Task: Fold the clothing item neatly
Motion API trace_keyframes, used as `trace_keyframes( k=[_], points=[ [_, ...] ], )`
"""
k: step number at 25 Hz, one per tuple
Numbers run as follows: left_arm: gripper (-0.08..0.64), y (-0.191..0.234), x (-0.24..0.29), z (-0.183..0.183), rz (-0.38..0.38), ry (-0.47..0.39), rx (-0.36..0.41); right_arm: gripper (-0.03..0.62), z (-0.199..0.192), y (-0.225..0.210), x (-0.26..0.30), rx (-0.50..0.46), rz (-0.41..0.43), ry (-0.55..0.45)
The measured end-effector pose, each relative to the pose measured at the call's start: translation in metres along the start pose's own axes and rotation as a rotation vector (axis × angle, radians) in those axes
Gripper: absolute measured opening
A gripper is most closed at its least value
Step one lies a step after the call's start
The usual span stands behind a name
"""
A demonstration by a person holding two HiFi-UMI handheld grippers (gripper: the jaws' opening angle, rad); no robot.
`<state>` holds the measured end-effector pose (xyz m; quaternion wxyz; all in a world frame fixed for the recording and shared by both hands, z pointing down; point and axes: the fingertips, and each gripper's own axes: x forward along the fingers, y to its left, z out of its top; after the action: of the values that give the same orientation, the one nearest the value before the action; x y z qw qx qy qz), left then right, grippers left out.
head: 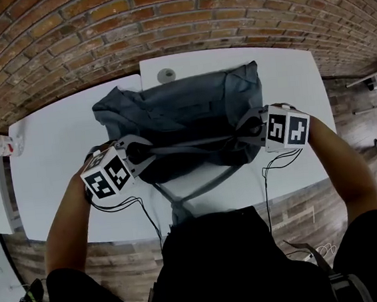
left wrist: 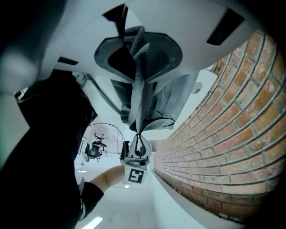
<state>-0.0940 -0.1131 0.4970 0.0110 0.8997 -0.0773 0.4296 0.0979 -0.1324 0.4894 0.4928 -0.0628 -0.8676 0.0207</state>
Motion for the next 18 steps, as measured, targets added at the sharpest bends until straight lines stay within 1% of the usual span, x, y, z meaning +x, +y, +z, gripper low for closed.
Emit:
trace_keyframes(
  k=[3, 5, 7, 9, 11, 14, 16, 18],
  points=[
    [0.046, 0.011, -0.014, -0.003, 0.038, -0.030, -0.063, 0.015, 0.006, -0.010, -0.011, 0.063, -0.033, -0.075],
    [0.045, 0.023, -0.023, 0.005, 0.067, -0.083, -0.109, 0.015, 0.013, -0.020, -0.018, 0.088, -0.057, -0.110],
    [0.030, 0.041, -0.034, 0.017, 0.103, -0.155, -0.162, 0.015, 0.016, -0.032, -0.022, 0.088, -0.081, -0.114],
    [0.022, 0.062, -0.045, 0.028, 0.151, -0.199, -0.188, 0.015, 0.018, -0.046, -0.027, 0.086, -0.100, -0.112],
    [0.021, 0.083, -0.052, 0.034, 0.207, -0.191, -0.178, 0.015, 0.023, -0.065, -0.036, 0.095, -0.127, -0.127],
    [0.021, 0.118, -0.056, 0.035, 0.280, -0.142, -0.156, 0.015, 0.032, -0.102, -0.052, 0.107, -0.185, -0.146],
    [0.021, 0.144, -0.054, 0.032, 0.317, -0.107, -0.156, 0.015, 0.036, -0.131, -0.057, 0.109, -0.221, -0.135],
    [0.021, 0.171, -0.049, 0.026, 0.346, -0.070, -0.173, 0.015, 0.037, -0.162, -0.058, 0.114, -0.252, -0.111]
  ],
)
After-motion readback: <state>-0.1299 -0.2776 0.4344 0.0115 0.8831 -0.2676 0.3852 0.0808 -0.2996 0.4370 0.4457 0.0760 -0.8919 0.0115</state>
